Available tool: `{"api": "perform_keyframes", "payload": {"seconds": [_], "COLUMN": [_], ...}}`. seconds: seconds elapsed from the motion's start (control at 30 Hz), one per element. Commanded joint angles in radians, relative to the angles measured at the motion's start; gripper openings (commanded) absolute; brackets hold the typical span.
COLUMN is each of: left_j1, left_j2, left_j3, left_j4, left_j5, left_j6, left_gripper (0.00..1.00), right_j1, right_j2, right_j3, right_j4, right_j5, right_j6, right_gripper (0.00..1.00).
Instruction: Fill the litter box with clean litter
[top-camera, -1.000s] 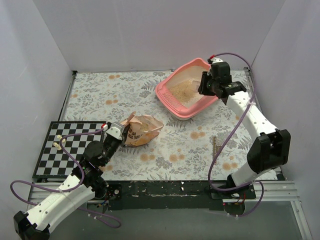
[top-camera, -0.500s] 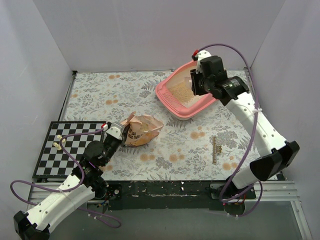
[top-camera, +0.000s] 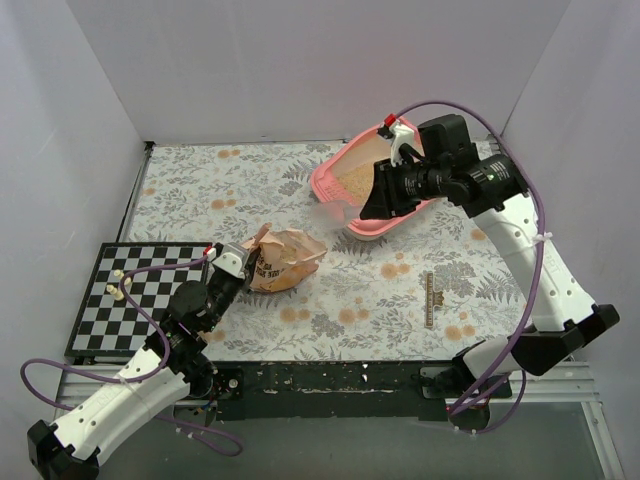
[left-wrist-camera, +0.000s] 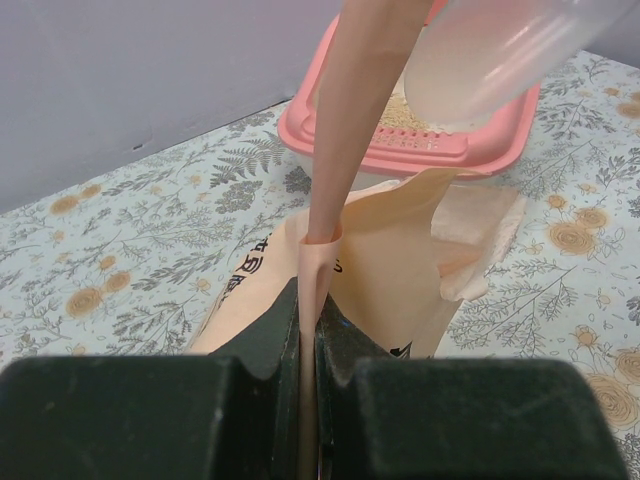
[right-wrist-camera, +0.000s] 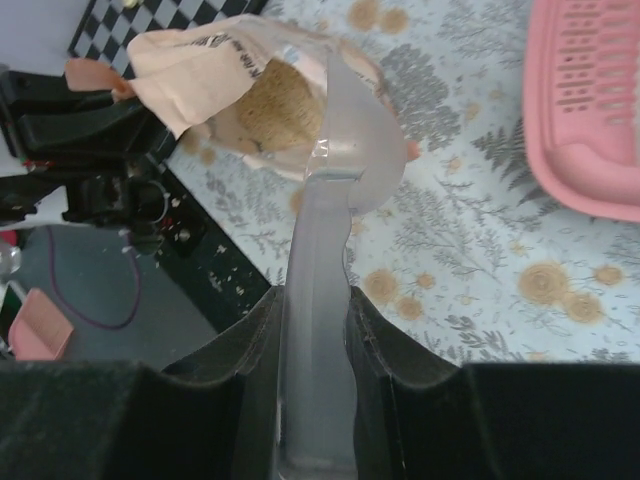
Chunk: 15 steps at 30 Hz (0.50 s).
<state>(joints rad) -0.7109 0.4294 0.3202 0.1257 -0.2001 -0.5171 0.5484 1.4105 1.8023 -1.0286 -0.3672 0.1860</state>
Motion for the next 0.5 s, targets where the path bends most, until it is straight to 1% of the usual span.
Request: {"api": "perform_keyframes", "payload": {"seconds": [0.0, 0.13, 0.23, 0.47], "left_j1": [-0.004, -0.005, -0.005, -0.005], "left_j2": [-0.004, -0.008, -0.009, -0.026], "left_j3": [0.014, 0.014, 0.016, 0.016], "left_j4": [0.018, 0.018, 0.017, 0.017], "left_j5": [-0.018, -0.019, -0.019, -0.022], "left_j6": [-0.001, -0.001, -0.001, 0.0], "left_gripper": [0.0, 0.0, 0.0, 0.0], "right_j1": [0.001, 0.019, 0.041, 0.099], "right_j2": [0.021, 0.047, 0.087, 0.214], "right_j3": [-0.009, -0.029, -0.02, 0.07], "right_j4": [-0.004, 0.013, 0.01, -0.008], "right_j5": [-0.214, -0.245, -0.231, -0.187], "right_j6": [0.023, 0.029, 0.032, 0.046], "right_gripper": [0.01, 0.01, 0.01, 0.01]}}
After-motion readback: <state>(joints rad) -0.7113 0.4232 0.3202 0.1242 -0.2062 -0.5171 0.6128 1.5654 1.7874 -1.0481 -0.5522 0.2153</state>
